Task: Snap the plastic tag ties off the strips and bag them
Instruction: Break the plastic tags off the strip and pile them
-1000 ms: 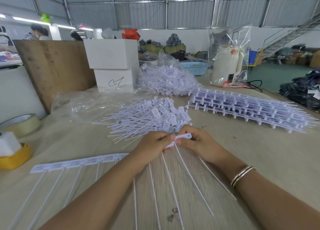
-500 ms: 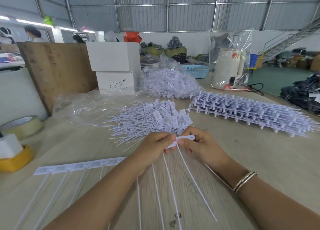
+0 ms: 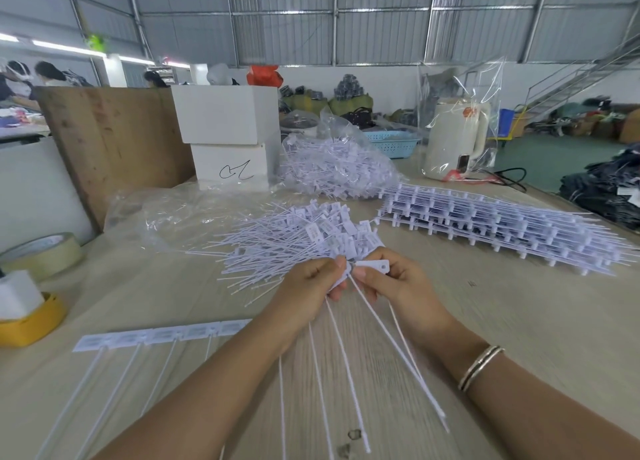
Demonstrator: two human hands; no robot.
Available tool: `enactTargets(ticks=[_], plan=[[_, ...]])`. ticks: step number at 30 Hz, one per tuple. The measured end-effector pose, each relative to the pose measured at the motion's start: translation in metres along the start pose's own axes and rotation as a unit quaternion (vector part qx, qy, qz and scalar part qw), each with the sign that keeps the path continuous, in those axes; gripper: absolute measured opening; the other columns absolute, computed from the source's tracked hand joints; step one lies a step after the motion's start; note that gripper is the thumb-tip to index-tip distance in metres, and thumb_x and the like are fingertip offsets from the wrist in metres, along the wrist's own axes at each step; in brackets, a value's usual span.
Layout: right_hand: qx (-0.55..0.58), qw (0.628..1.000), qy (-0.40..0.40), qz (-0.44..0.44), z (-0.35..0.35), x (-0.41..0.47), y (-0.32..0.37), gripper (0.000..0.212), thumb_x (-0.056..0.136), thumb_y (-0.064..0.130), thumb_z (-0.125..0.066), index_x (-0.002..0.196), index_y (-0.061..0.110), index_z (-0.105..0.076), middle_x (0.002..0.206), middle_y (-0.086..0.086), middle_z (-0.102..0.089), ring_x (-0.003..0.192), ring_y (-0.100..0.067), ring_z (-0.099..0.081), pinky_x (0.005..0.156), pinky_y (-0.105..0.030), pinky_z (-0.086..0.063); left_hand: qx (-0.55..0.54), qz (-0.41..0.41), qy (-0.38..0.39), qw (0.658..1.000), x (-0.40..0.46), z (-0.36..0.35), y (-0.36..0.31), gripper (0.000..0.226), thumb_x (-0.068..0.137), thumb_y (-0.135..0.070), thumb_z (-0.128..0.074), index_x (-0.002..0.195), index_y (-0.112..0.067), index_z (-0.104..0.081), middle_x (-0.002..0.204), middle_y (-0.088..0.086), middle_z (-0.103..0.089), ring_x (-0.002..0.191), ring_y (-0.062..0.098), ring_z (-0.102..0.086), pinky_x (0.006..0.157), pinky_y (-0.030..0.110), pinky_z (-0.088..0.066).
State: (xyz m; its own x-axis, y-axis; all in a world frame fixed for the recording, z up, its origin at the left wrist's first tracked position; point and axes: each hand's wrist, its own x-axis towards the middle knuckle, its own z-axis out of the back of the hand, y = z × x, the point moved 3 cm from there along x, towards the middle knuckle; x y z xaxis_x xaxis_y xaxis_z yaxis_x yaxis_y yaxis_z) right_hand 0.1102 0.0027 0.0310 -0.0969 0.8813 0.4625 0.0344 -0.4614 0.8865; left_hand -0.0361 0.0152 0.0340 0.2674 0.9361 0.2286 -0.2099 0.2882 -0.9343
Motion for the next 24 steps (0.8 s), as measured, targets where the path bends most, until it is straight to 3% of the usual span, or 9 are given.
enactTargets(ticks=[4,7,9,12,14,17,21,24], plan=[[-0.145,0.988,-0.017,-0.057,0.013,0.005,-0.013,0.012,0.085,0.017,-0.065,0.075,0.013,-0.061,0.066,0.007,-0.055,0.061,-0.004,-0.047,0.057,-0.011,-0.037,0.031,-0.015,0.002,0.999,0.002,-0.002,0.001,0.043,0.095,-0.025,-0.048,0.054,-0.028,-0.057,0.053,-0.009,-0.054,0.055,0.006,-0.048,0.062,0.023,-0.037],[-0.320,0.943,-0.001,-0.092,0.020,0.008,-0.025,0.013,0.084,0.018,-0.067,0.077,0.009,-0.059,0.071,0.001,-0.052,0.059,-0.004,-0.043,0.053,-0.013,-0.033,0.099,-0.030,0.006,0.995,0.002,-0.001,0.004,0.024,0.090,-0.016,-0.049,0.070,-0.026,-0.056,0.061,-0.002,-0.060,0.064,0.020,-0.055,0.067,0.037,-0.044],[-0.387,0.918,0.009,-0.082,0.019,0.009,-0.027,0.011,0.080,0.016,-0.068,0.077,0.012,-0.059,0.077,0.002,-0.053,0.065,-0.007,-0.046,0.061,-0.019,-0.036,0.175,-0.048,0.007,0.983,0.001,-0.003,0.006,0.023,0.091,-0.012,-0.046,0.083,-0.033,-0.052,0.070,0.006,-0.064,0.067,0.028,-0.058,0.063,0.037,-0.044],[-0.453,0.887,0.035,-0.079,0.014,0.008,-0.027,0.016,0.078,0.018,-0.069,0.080,0.023,-0.055,0.085,0.007,-0.054,0.081,-0.009,-0.049,0.080,-0.030,-0.041,0.247,-0.090,0.012,0.965,0.000,-0.005,0.008,0.022,0.091,-0.015,-0.045,0.099,-0.035,-0.044,0.069,0.000,-0.060,0.060,0.019,-0.053,0.062,0.039,-0.045],[-0.420,0.905,0.019,-0.065,0.012,0.008,-0.023,0.015,0.081,0.016,-0.065,0.080,0.027,-0.056,0.085,0.010,-0.056,0.080,-0.004,-0.051,0.081,-0.026,-0.042,0.269,-0.110,0.013,0.957,-0.001,-0.005,0.008,0.020,0.092,-0.018,-0.047,0.105,-0.034,-0.042,0.067,-0.008,-0.054,0.060,0.011,-0.051,0.062,0.036,-0.045],[-0.256,0.964,-0.045,-0.055,0.012,0.006,-0.010,0.015,0.090,0.012,-0.055,0.081,0.016,-0.067,0.082,0.007,-0.061,0.077,0.000,-0.054,0.072,-0.015,-0.039,0.257,-0.125,0.014,0.958,-0.001,-0.008,0.007,0.019,0.093,-0.021,-0.049,0.109,-0.030,-0.042,0.075,-0.011,-0.054,0.068,0.005,-0.053,0.065,0.029,-0.045],[-0.248,0.963,0.064,-0.080,0.002,0.002,-0.009,0.031,0.094,0.018,-0.052,0.073,-0.003,-0.062,0.070,-0.003,-0.049,0.064,-0.003,-0.044,0.066,-0.021,-0.034,0.210,-0.134,-0.006,0.968,-0.002,-0.010,0.003,0.018,0.094,-0.015,-0.049,0.101,-0.030,-0.041,0.085,-0.007,-0.054,0.078,0.007,-0.055,0.069,0.023,-0.045],[-0.204,0.973,0.071,-0.084,0.003,0.002,-0.010,0.022,0.093,0.016,-0.055,0.074,0.009,-0.064,0.071,0.003,-0.052,0.067,-0.002,-0.048,0.071,-0.018,-0.036,0.221,-0.136,-0.008,0.966,-0.003,-0.008,0.002,0.017,0.095,-0.014,-0.046,0.100,-0.030,-0.042,0.085,-0.012,-0.051,0.073,-0.002,-0.049,0.062,0.011,-0.036]])
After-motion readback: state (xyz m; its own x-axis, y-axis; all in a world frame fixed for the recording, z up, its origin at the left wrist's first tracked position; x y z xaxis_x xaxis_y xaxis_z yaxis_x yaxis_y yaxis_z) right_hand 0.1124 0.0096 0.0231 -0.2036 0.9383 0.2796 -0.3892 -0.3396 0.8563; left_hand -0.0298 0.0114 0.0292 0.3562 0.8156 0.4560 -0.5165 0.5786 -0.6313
